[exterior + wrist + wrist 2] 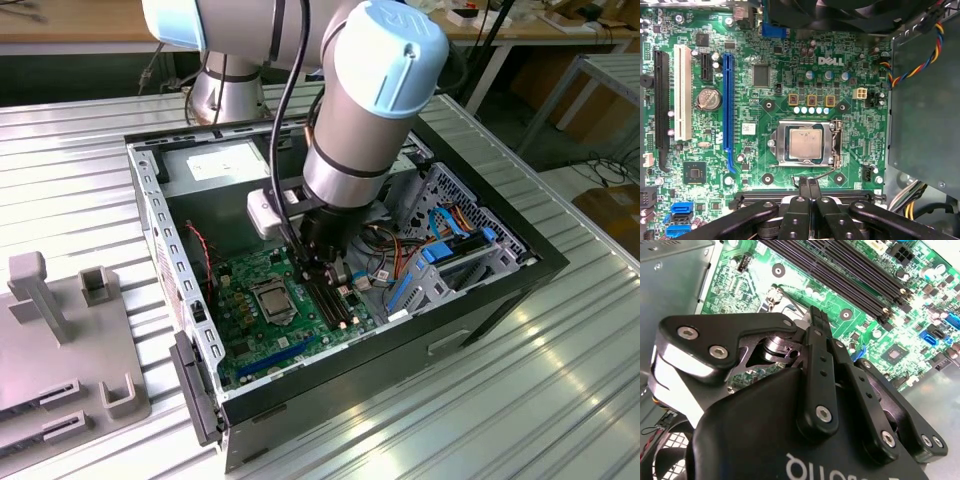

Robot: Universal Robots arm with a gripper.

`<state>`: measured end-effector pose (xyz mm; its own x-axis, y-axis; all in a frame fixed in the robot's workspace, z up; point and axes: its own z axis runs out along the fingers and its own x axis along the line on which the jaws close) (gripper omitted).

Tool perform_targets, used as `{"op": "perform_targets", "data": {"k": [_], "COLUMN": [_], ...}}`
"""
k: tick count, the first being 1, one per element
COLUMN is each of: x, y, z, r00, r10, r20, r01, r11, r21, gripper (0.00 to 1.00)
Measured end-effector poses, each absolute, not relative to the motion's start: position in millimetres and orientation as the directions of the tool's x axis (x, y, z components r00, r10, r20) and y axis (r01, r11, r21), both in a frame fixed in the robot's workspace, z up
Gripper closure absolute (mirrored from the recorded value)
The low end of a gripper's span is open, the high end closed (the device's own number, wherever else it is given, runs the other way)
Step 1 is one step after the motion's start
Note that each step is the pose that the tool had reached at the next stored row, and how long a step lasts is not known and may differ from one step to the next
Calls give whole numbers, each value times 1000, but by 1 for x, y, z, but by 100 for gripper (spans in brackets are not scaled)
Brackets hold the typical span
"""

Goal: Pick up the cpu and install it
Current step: 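Close the cpu cover, then install the first cpu locking lever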

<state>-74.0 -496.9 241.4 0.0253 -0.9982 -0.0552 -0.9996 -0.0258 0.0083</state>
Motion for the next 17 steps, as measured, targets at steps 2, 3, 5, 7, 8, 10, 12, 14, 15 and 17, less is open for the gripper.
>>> {"op": "perform_targets", "data": {"k": [2, 3, 5, 7, 8, 10, 12, 14, 15, 17], "x": [-74, -74, -74, -74, -74, -74, -74, -74, -74, -74], "y": [-498, -498, -498, -498, -498, -498, -499, -501, -501, -501], "z": [240, 239, 237, 236, 235, 235, 234, 233, 233, 233], "r00": [25, 25, 25, 25, 25, 25, 25, 25, 25, 25], "r10": [-998, -998, -998, -998, -998, -998, -998, -998, -998, -999], "r20": [-54, -54, -54, -54, -54, -54, -52, -51, -50, -48], "r01": [-1000, -1000, -1000, -1000, -1000, -1000, -1000, -1000, -1000, -1000], "r11": [-26, -26, -26, -26, -26, -26, -26, -26, -26, -26], "r21": [8, 8, 8, 8, 8, 8, 8, 8, 8, 9], "gripper": [89, 89, 89, 89, 89, 89, 89, 89, 89, 89]}}
